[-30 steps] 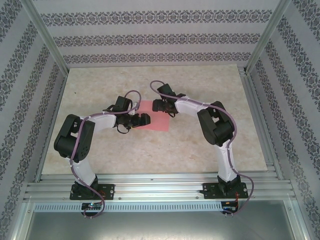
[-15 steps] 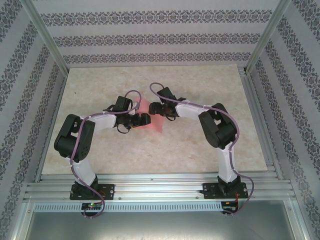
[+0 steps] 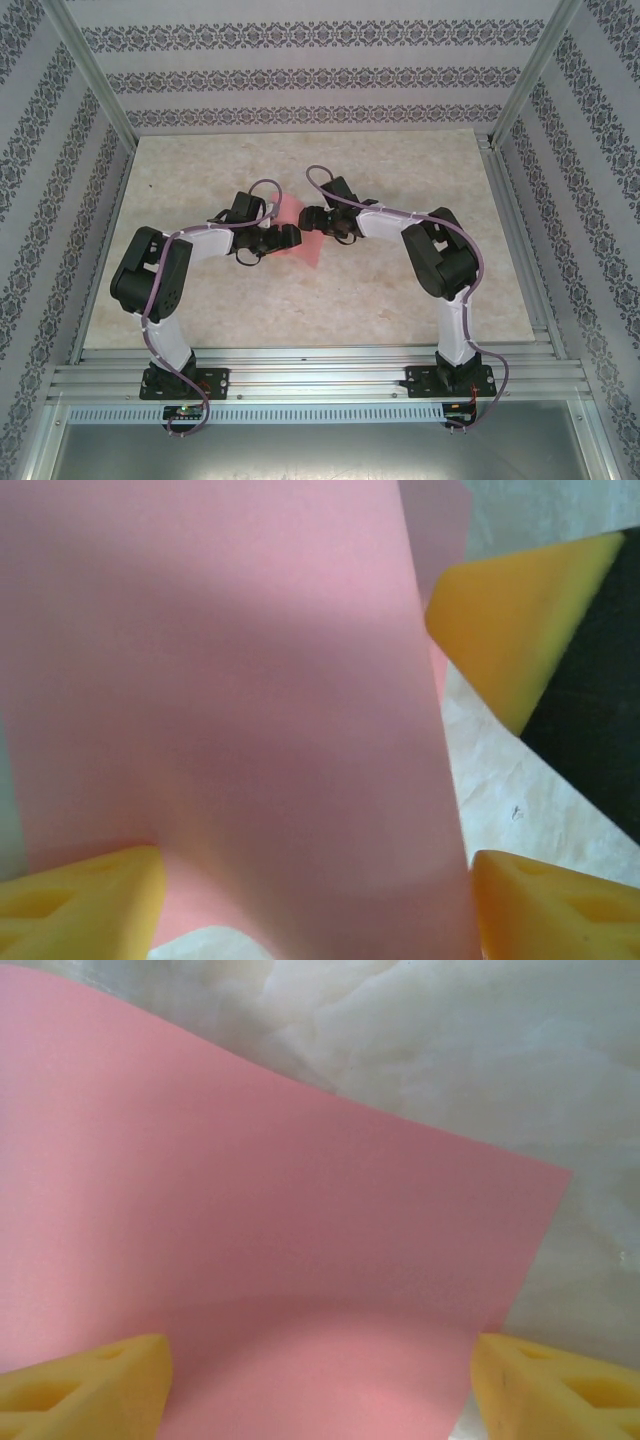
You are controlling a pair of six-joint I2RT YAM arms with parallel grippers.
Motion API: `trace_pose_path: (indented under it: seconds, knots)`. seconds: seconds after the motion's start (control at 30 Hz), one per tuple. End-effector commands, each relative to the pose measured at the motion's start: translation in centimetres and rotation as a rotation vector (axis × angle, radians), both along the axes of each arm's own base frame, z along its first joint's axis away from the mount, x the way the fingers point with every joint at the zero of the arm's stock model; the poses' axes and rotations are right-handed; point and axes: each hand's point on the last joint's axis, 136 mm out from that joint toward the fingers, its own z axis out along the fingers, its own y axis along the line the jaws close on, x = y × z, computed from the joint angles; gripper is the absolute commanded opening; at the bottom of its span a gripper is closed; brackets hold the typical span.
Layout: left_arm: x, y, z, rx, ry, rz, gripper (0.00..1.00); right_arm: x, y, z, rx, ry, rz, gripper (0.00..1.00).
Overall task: Fold a paper plane with a square sheet of paper (fold left side to right side)
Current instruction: Pick up the square sheet of paper from the center of the table, then place a square sheet of paper at the center of the table.
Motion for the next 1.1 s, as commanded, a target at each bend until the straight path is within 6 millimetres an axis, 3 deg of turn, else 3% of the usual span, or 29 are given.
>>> trace_pose_path:
  seconds: [0.0,0.23,0.43,0.63,0.9,1.07]
  knots:
    - [-0.7,-0.6,-1.0,-0.014,0.037,-0.003,0.65,-1.5,0.0,-0.1,0.041,0.058,0.008,0.79]
    - [-0.5,-0.6,0.4,-0.018,0.004,0.006,0.44,-1.1,-3.6,2.6,0.082,-0.019,-0.043,0.81]
    - [-0.2,-1.2,2.4,-0.066,-0.016,-0.001,0.26,-3.0,-6.1,4.9,0.234,-0.084,-0.068,0.82]
    - [0.0,-2.2,6.0,-0.147,-0.075,-0.008,0.26,-5.3,-6.1,7.3,0.503,-0.130,-0.094,0.82]
    - [-0.6,-3.3,11.9,-0.252,-0.176,-0.046,0.25,-5.3,-6.2,12.5,0.861,-0.228,-0.106,0.82]
    - [-0.9,-3.6,14.8,-0.306,-0.222,-0.057,0.25,-5.1,-6.8,13.6,0.988,-0.254,-0.138,0.82]
